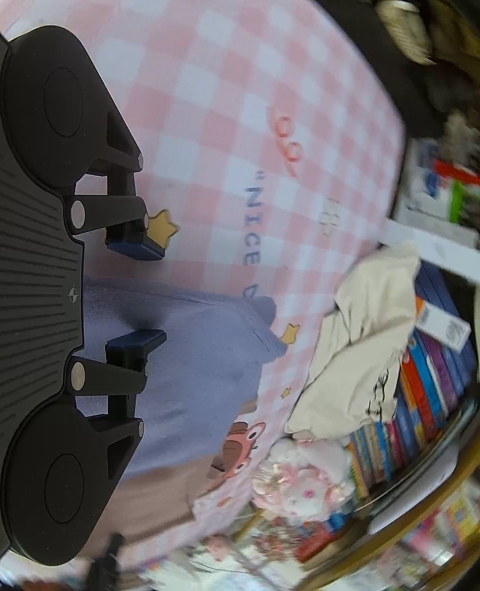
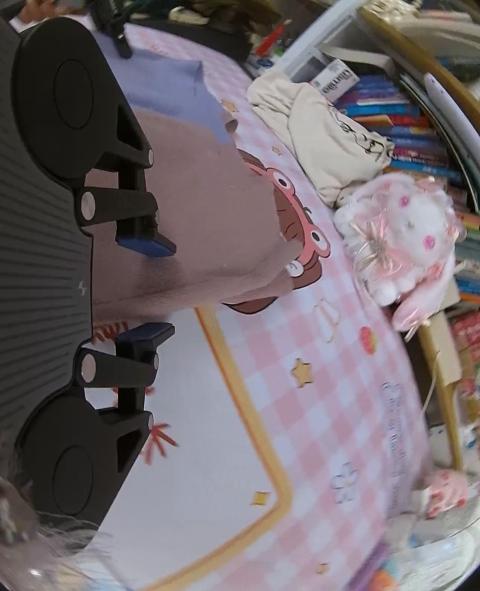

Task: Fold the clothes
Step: 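Open both tools and move the left tool to the lavender side edge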

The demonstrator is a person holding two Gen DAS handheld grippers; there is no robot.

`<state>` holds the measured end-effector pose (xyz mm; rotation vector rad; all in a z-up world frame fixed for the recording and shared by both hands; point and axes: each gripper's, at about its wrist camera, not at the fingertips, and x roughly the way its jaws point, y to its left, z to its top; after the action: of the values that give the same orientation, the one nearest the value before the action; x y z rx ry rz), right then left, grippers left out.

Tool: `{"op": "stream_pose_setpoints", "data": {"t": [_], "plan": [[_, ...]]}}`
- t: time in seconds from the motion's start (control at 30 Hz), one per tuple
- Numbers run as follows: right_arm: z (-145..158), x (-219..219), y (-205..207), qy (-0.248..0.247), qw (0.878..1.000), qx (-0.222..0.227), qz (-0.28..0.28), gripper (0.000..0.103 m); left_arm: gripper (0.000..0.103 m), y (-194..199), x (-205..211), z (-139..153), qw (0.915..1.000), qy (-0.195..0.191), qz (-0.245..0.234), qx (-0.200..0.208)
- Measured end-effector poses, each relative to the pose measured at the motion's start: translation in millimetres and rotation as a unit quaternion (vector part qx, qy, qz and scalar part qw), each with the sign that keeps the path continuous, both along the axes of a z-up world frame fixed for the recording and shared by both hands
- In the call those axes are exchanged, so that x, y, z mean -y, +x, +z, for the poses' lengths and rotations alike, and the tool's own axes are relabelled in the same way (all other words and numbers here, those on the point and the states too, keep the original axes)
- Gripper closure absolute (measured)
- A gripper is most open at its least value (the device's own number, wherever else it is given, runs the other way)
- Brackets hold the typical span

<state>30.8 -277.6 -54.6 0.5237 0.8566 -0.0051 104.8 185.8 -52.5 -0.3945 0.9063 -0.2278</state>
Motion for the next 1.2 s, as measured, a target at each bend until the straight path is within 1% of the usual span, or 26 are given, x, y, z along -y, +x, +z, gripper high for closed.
{"op": "stream_pose_setpoints", "data": {"t": [0.03,0.07,0.1,0.13,0.23,0.27,0.37,0.43,0.57,0.7,0.87,0.93,1.03,1.1,1.13,1.2], "plan": [[-1,0,-1,0.01,1.0,0.0,-0.005,0.078,0.066,1,-2,-1,0.9998,-0.017,0.005,-0.009],[-3,0,-2,0.019,1.0,-0.001,-0.009,0.08,0.07,1,-3,-2,0.9992,-0.035,0.007,-0.021],[-4,0,-4,0.029,1.0,-0.001,-0.013,0.082,0.076,1,-4,-4,0.998,-0.053,0.006,-0.035],[-3,-2,-5,0.034,0.999,-0.001,-0.008,0.086,0.076,-1,-3,-5,0.9975,-0.058,0.006,-0.04],[1,-3,-12,0.046,0.999,-0.003,0.004,0.087,0.076,-14,4,1,0.9992,-0.025,-0.017,-0.028],[1,-3,-16,0.048,0.999,-0.003,0.005,0.087,0.076,-18,4,2,0.9992,-0.021,-0.022,-0.027],[-3,-1,-24,0.055,0.998,-0.005,-0.004,0.087,0.077,-30,-1,1,0.9988,-0.028,-0.025,-0.031],[-2,-2,-29,0.06,0.998,-0.01,-0.008,0.087,0.077,-37,-2,2,0.9989,-0.025,-0.023,-0.031],[0,-10,-41,0.041,0.999,-0.011,0.004,0.087,0.076,-47,-7,2,0.999,-0.027,-0.019,-0.029],[1,-13,-48,0.035,0.999,-0.014,0.004,0.086,0.076,-51,-10,2,0.9989,-0.032,-0.017,-0.029],[3,-18,-54,0.017,1.0,-0.016,0.006,0.086,0.076,-57,-5,4,0.9992,-0.013,-0.031,-0.022],[3,-18,-54,0.011,1.0,-0.016,0.008,0.083,0.075,-59,-5,4,0.9992,-0.011,-0.034,-0.019],[7,-22,-57,-0.009,1.0,-0.01,0.003,0.076,0.073,-62,-7,6,0.9995,-0.006,-0.026,-0.017],[13,-27,-61,-0.031,1.0,-0.001,0.0,0.069,0.072,-66,-6,10,0.9998,0.005,-0.02,-0.007],[16,-30,-63,-0.042,0.999,0.004,-0.001,0.06,0.072,-68,-6,13,0.9997,0.012,-0.02,0.0],[22,-35,-66,-0.063,0.998,0.013,-0.004,0.057,0.07,-74,-6,18,0.9994,0.026,-0.019,0.012]]}}
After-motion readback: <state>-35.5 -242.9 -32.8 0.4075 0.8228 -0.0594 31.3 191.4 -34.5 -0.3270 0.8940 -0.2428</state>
